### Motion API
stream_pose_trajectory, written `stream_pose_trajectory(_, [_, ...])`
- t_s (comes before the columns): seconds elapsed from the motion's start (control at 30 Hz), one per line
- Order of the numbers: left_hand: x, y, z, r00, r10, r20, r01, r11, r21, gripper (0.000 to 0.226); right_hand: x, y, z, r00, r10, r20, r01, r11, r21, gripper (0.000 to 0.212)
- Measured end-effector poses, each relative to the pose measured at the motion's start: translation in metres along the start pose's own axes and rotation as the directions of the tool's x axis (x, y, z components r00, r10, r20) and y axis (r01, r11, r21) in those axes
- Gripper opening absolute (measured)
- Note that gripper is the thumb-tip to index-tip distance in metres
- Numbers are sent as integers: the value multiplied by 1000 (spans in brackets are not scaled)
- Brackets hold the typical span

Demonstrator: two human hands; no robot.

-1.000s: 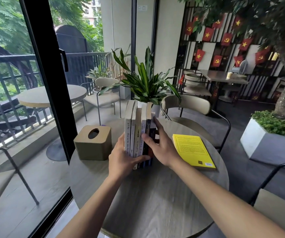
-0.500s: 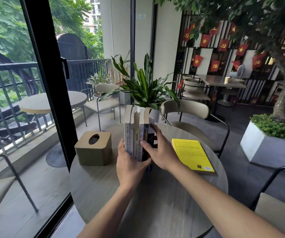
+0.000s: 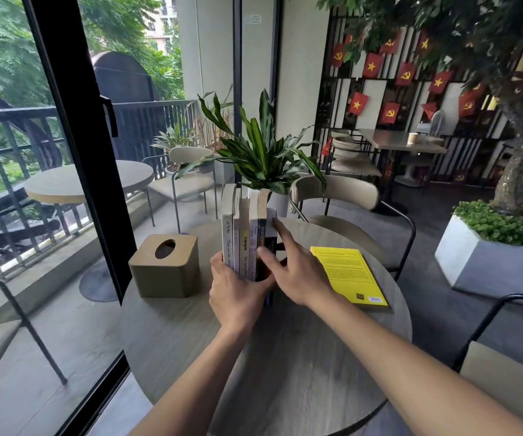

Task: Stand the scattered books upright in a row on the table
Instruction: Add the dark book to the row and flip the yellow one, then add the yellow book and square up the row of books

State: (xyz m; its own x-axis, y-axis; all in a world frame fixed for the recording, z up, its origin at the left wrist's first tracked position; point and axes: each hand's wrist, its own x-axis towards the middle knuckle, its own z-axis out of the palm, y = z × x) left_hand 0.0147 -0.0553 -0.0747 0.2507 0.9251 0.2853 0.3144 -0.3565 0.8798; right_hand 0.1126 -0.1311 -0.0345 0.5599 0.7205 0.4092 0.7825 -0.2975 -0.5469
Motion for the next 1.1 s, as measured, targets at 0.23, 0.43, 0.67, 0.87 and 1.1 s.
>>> stream_pose_trajectory(0.23, [0, -2, 1, 999, 53, -14, -52, 998, 37, 93, -14, 45, -10, 967, 83, -242, -138, 966, -221, 66])
stream_pose_trajectory(0.43, [0, -5, -2, 996, 87, 7, -87, 996, 4, 94, -19, 82, -21, 911, 371, -183, -413, 801, -434, 78])
stream_pose_trajectory(0.67, [0, -4, -2, 997, 81, 10, -81, 997, -6, 94, -23, 104, -31, 712, 686, -153, -666, 590, -457, 112])
stream_pose_trajectory(0.87, [-1, -6, 0, 998, 62, 2, -61, 998, -29, 94, -6, 123, -47, 576, 816, -51, -789, 538, -296, 132])
stream_pose_trajectory(1.1, [-1, -6, -2, 998, 68, 11, -68, 997, -40, 93, -9, 111, -49, 655, 744, -132, -746, 664, 41, 45])
